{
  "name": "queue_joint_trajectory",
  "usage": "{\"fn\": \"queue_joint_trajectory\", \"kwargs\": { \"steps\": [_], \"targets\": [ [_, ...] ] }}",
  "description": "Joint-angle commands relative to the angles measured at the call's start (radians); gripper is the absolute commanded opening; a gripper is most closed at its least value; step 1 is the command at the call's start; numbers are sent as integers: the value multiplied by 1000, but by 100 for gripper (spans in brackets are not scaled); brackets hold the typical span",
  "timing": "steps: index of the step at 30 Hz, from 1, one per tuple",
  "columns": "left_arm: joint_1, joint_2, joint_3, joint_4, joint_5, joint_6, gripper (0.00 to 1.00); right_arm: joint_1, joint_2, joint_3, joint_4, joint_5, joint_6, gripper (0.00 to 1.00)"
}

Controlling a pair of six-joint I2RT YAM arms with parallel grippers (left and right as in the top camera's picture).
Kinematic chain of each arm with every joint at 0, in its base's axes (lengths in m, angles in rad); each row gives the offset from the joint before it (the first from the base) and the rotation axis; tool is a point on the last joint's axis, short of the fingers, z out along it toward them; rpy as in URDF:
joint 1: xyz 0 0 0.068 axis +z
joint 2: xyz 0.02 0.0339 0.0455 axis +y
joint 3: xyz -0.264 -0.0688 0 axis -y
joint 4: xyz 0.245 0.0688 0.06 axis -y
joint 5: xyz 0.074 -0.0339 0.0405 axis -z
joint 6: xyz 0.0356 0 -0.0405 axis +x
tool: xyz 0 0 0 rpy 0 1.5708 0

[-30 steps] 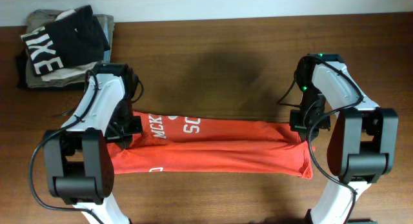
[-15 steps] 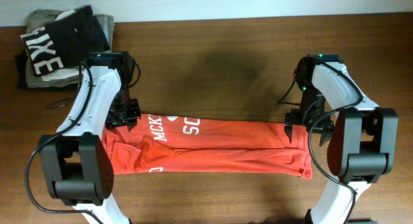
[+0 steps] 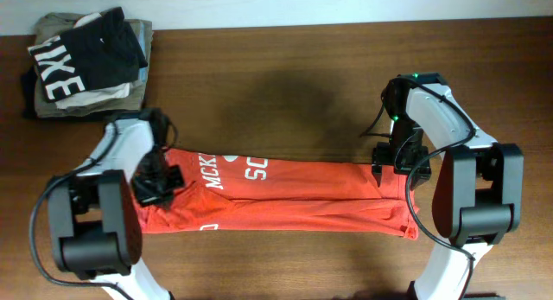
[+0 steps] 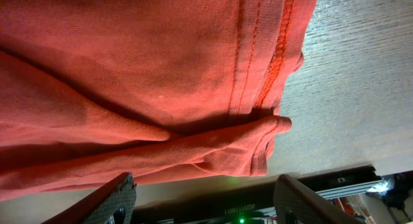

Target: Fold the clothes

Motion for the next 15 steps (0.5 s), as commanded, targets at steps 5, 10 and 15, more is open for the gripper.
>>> {"fn": "queue_joint_trajectory", "kwargs": {
  "steps": [5,10,15],
  "targets": [
    [115,-46,50,-49,-198,-146,1,7,-19,0,8,-48,-6,80],
    [-72,-152,69,88,60,-2,0,7,-19,-10,98,-206,-101,4],
    [-108,53,69,102,11,23,1,4,-19,-112,122,-97,-53,4]
  ]
}}
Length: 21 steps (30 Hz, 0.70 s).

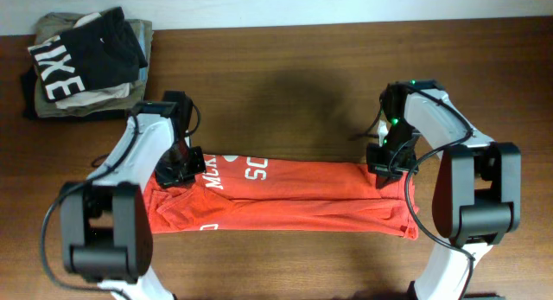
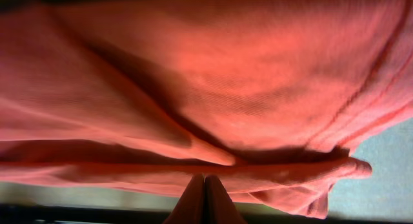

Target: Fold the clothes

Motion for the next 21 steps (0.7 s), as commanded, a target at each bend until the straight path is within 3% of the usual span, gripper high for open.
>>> {"fn": "queue_joint_trajectory", "kwargs": {
  "steps": [1,9,18,20,21],
  "targets": [
    [60,136,5,2,-49,29,1,3,-18,-63,27,104,34,4],
    [272,202,-8,96,-93,50,1,-174,-18,-204,228,101,29,4],
    [676,202,-11,138,-177,43,1,-176,-17,-200,527,96,29,4],
    [710,201,2,134,-144,43,1,-177,-18,-169,528,96,29,4],
    [713,200,35,112,-116,43,1,-176,-18,-70,470,95,29,4]
  ]
}}
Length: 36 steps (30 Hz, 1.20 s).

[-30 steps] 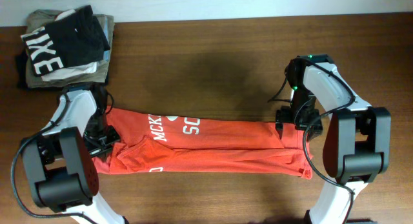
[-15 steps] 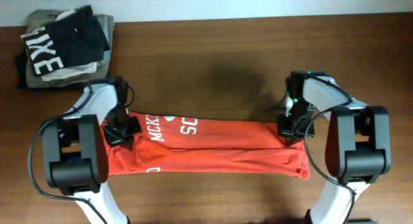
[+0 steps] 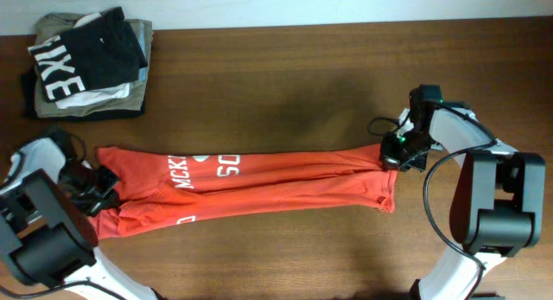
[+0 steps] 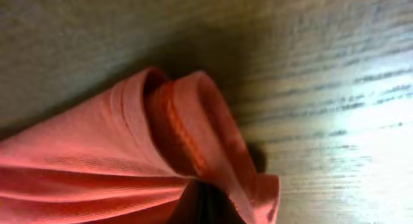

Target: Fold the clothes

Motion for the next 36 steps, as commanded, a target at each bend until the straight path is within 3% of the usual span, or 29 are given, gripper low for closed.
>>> {"fn": "queue_joint_trajectory", "kwargs": {
  "steps": [1,2,3,4,5,7,8,9,10,12,15,17,21,27,28,29,31,33,35,36],
  "targets": [
    [51,50,83,-9,-206,5,1,-23,42,184,-84,164,4,4],
    [37,38,142,-53,-200,5,1,-23,42,307,-175,164,3,7],
    [21,21,195,-87,-200,5,1,-23,42,424,-261,165,0,17],
    [7,6,237,-116,-198,5,1,-23,42,520,-335,165,0,35],
    [-10,-13,278,-147,-196,6,1,-24,42,596,-399,165,0,62],
    [-65,-60,363,-225,-195,5,6,-25,43,664,-529,164,0,100],
    [-81,-71,369,-231,-184,5,17,-25,45,649,-556,161,0,99],
    [-93,-76,369,-230,-150,5,35,-25,45,627,-579,145,-26,99],
    [-117,-75,364,-229,-69,5,99,-25,45,581,-584,52,-107,99],
    [-128,-75,364,-229,-43,5,99,-25,45,516,-575,-56,-186,99],
    [-135,-75,364,-234,-38,5,99,-24,45,276,-475,-292,-327,99],
    [-135,-75,364,-241,-33,5,99,-24,45,124,-354,-308,-325,99],
    [-135,-75,364,-240,-26,5,99,-13,45,-28,-278,-387,-325,99],
    [-135,-75,363,-240,-12,5,99,186,45,-203,-29,-379,-121,100],
    [-135,-75,363,-243,-13,5,99,206,45,-203,2,-362,-85,93],
    [-135,-75,363,-248,-13,6,99,204,45,-203,21,-329,-38,75],
    [-135,-75,363,-252,-13,6,99,164,44,-181,12,-264,6,6],
    [-135,-75,363,-252,-13,6,99,113,44,-113,-76,-139,6,4],
    [-135,-75,363,-258,-13,5,99,6,43,58,-297,96,6,4],
    [-135,-75,363,-259,-13,6,99,-42,42,131,-373,106,5,4]
  ]
}}
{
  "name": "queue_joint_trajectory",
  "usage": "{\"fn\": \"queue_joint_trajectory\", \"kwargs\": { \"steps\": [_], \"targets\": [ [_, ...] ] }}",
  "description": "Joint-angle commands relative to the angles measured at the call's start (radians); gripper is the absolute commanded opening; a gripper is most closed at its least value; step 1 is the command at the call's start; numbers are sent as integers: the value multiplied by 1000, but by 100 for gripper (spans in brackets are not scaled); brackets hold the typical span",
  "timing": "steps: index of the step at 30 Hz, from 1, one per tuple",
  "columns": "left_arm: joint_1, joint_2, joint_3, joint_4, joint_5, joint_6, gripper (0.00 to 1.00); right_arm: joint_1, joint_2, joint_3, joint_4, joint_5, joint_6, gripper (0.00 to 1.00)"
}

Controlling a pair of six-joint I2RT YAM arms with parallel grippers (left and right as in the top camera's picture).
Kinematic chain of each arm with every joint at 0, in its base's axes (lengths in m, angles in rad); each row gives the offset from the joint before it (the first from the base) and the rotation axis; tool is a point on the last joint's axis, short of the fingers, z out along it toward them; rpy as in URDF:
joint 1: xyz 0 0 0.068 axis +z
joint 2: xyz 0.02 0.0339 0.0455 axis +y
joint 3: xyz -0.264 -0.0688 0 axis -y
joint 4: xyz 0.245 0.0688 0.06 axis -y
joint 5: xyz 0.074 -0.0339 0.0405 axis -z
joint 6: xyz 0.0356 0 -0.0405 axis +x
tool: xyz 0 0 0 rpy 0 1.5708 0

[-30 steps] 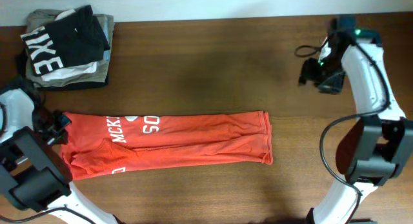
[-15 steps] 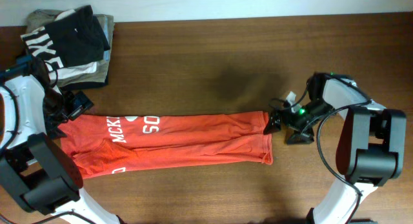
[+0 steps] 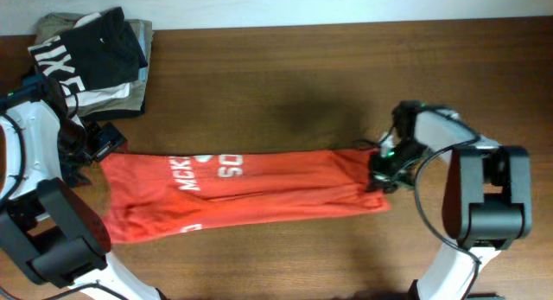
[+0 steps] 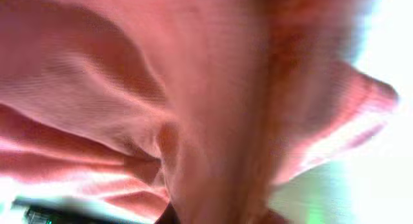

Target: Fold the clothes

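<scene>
A red shirt with white lettering lies folded into a long band across the near half of the table. My left gripper is at the band's far left corner and looks shut on it. My right gripper is at the band's right end, shut on the cloth. In the right wrist view, blurred red cloth fills nearly the whole frame. There the right gripper is pinched shut at the bottom edge, with cloth bunched around it.
A stack of folded clothes, topped by a black shirt with white lettering, sits at the far left corner. The brown wooden table stretches behind the red shirt. Both arm bases stand at the near edge.
My left gripper has moved from the near left to the far left, taking the shirt's corner with it. My right gripper has come nearer and slightly left. The band now lies broader at its left end.
First my right gripper was open over the shirt's right end, with the left at the other end. Then both were at the far edge, the right shut on cloth. Later the shirt was stretched and shifted left. Now it lies as a wider band.
</scene>
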Motion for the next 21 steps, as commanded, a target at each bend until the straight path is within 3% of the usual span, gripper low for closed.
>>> {"fn": "queue_joint_trajectory", "kwargs": {
  "steps": [1,5,9,10,12,15,21],
  "targets": [
    [-2,-18,8,-5,11,5,99,-139,-3,204,-159,230,7,4],
    [-2,-18,8,-7,11,5,99,-132,-174,296,-241,226,18,4],
    [-2,-18,8,-7,11,5,99,134,-237,270,-221,222,8,4],
    [-2,-18,8,-7,11,5,99,200,-235,238,-183,208,8,5],
    [-2,-18,8,-6,10,5,99,313,-235,166,-90,193,36,16],
    [-2,-18,8,-2,11,5,99,412,-235,81,39,50,53,15],
    [-2,-18,6,1,11,5,99,579,-234,7,226,37,185,17]
  ]
}}
